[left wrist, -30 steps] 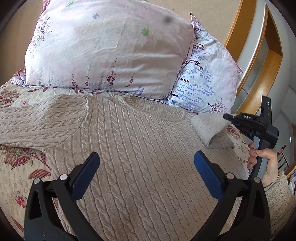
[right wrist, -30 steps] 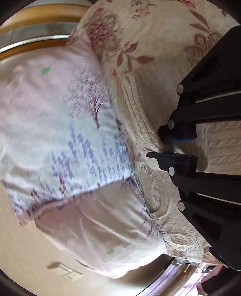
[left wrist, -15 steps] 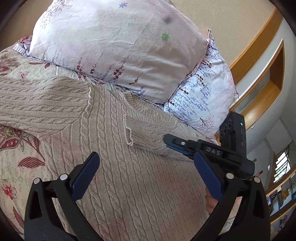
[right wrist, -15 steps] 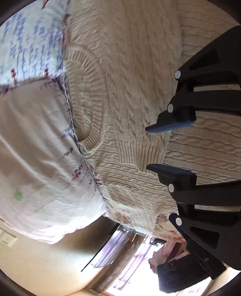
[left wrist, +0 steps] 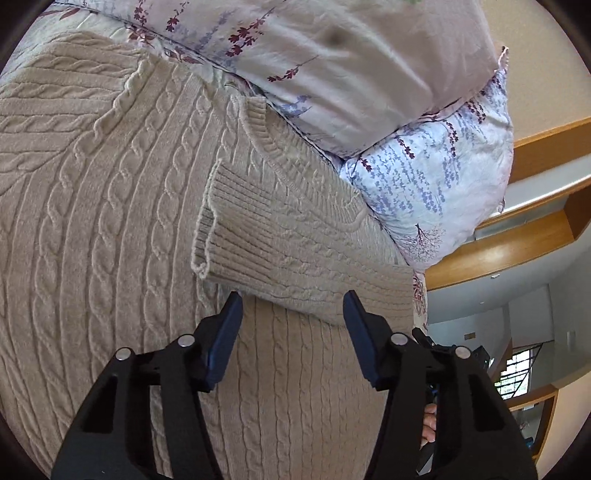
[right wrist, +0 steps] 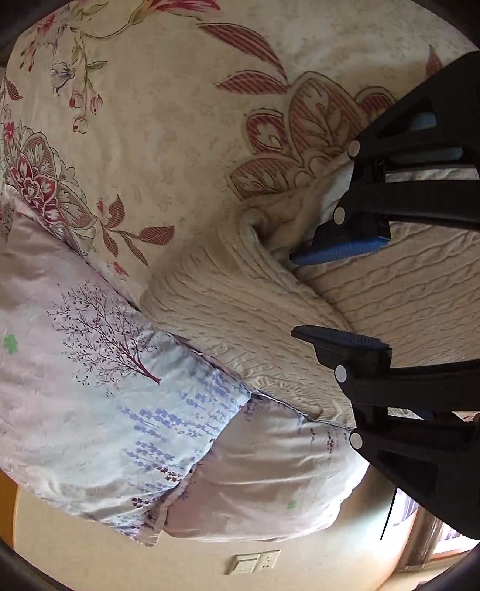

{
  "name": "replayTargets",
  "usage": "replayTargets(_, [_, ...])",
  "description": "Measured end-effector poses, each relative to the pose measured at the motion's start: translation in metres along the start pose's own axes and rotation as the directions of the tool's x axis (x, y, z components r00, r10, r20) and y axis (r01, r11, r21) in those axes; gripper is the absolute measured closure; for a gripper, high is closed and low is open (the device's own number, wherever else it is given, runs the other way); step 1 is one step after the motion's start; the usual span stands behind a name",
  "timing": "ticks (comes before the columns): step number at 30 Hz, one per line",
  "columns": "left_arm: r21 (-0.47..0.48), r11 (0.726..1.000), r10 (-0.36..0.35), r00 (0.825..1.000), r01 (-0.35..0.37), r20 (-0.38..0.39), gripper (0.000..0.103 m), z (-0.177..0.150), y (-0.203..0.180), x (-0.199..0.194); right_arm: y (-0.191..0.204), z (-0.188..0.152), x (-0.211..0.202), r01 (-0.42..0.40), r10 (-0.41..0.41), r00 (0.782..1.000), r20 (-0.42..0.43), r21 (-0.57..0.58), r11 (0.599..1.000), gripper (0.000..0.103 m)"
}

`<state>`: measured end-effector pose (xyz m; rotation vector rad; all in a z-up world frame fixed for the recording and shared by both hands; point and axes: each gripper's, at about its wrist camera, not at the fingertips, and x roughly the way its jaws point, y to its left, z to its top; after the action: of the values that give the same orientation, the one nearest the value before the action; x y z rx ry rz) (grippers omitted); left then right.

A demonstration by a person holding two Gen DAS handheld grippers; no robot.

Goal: Fold small clothes

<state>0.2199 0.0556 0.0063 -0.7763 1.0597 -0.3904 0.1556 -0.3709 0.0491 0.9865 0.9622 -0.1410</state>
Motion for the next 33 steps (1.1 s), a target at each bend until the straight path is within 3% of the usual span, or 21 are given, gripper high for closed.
replayTargets(1, [-0.014, 1.000, 0.008, 1.000, -0.007, 0.003, 0.054, 0.002, 0.001, 0.003, -0.001, 0.002, 0.002, 0.008, -0.008, 1.000, 0.010, 0.001, 1.000, 0.070])
replayTargets(5, [-0.044, 0.997, 0.058, 0.998, -0.057, 0.034, 0.081, 0.018, 0.005, 0.013, -0.004, 0.005, 0.007, 0.016, -0.016, 0.999, 0.039, -0.004, 1.000, 0.088])
replayTargets(8, [-0.046, 0.997, 0.063, 0.997, -0.061, 0.046, 0.094, 0.029, 0.010, 0.016, 0.003, 0.005, 0.009, 0.015, -0.014, 0.999, 0.052, -0.030, 0.999, 0.094])
replayTargets(14, [0.023, 0.997, 0.068, 0.991, -0.071, 0.117, 0.095, 0.042, 0.007, -0.009, 0.021, -0.006, 0.001, -0.009, 0.017, 0.998, 0.061, -0.130, 0.991, 0.094])
replayTargets(17, [0.034, 0.992, 0.117, 0.985, -0.122, 0.129, 0.095, 0.048, 0.015, -0.015, 0.022, -0.016, 0.012, 0.014, -0.010, 1.000, 0.025, -0.145, 0.989, 0.094])
replayTargets(20, [0.020, 0.986, 0.164, 0.982, -0.167, 0.094, 0.095, 0.049, 0.027, -0.006, 0.017, -0.022, 0.022, 0.051, -0.051, 0.999, 0.006, -0.146, 0.988, 0.094])
replayTargets(24, [0.026, 0.986, 0.161, 0.983, -0.164, 0.091, 0.090, 0.046, 0.031, -0.008, 0.021, -0.027, 0.018, 0.076, -0.075, 0.997, 0.010, -0.180, 0.981, 0.093])
replayTargets(25, [0.024, 0.988, 0.152, 0.984, -0.155, 0.095, 0.087, 0.045, 0.030, -0.012, 0.022, -0.029, 0.015, 0.068, -0.068, 0.998, 0.007, -0.179, 0.981, 0.086])
replayTargets(27, [0.041, 0.989, 0.137, 0.983, -0.143, 0.121, 0.065, 0.041, 0.030, -0.028, 0.025, -0.033, 0.008, 0.041, -0.043, 0.999, -0.006, -0.190, 0.981, 0.062])
replayTargets(28, [0.048, 0.989, 0.131, 0.981, -0.139, 0.143, 0.061, 0.038, 0.031, -0.038, 0.028, -0.036, 0.004, 0.028, -0.029, 1.000, -0.001, -0.202, 0.979, 0.050])
replayTargets(30, [0.048, 0.992, 0.110, 0.979, -0.119, 0.171, 0.054, 0.032, 0.039, -0.062, 0.034, -0.042, -0.004, 0.017, -0.014, 1.000, 0.011, -0.241, 0.970, 0.048])
replayTargets(33, [0.012, 0.994, 0.106, 0.969, -0.112, 0.225, 0.052, 0.023, 0.064, -0.106, 0.045, -0.052, -0.010, -0.012, 0.013, 1.000, -0.002, -0.307, 0.952, 0.048])
